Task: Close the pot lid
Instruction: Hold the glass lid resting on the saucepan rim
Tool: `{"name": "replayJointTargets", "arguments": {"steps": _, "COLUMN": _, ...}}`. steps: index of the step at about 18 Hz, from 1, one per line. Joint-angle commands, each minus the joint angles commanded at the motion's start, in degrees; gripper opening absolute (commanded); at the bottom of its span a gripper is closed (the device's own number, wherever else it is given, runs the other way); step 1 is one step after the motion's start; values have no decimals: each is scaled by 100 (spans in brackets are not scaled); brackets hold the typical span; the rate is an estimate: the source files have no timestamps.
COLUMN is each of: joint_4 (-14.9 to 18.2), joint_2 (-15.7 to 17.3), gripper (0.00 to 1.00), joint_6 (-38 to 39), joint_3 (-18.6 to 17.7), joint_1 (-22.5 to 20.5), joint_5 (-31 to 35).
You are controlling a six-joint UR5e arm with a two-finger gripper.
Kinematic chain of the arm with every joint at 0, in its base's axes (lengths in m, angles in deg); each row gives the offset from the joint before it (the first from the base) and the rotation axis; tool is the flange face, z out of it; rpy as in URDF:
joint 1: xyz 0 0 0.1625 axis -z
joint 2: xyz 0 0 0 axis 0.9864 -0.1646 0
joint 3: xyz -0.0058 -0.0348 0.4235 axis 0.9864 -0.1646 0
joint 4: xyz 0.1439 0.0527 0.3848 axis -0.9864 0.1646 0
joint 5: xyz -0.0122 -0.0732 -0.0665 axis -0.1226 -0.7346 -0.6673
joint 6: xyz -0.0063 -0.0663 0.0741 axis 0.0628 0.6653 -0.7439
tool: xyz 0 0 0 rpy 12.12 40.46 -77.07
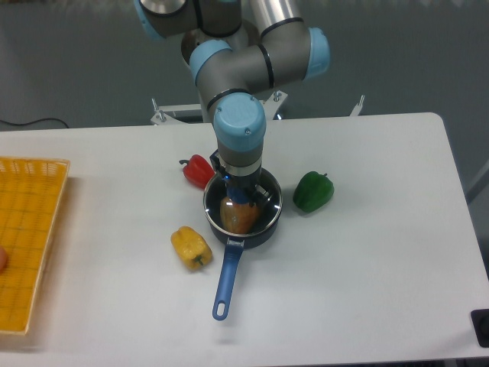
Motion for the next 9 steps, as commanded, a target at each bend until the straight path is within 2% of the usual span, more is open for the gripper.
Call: {"name": "replayJointTargets", "arguments": {"steps": 9, "joint_4": 0, "joint_2": -35, "gripper": 49, "joint_6": 0, "joint_3": 0, "joint_1": 0, "joint_5": 17}}
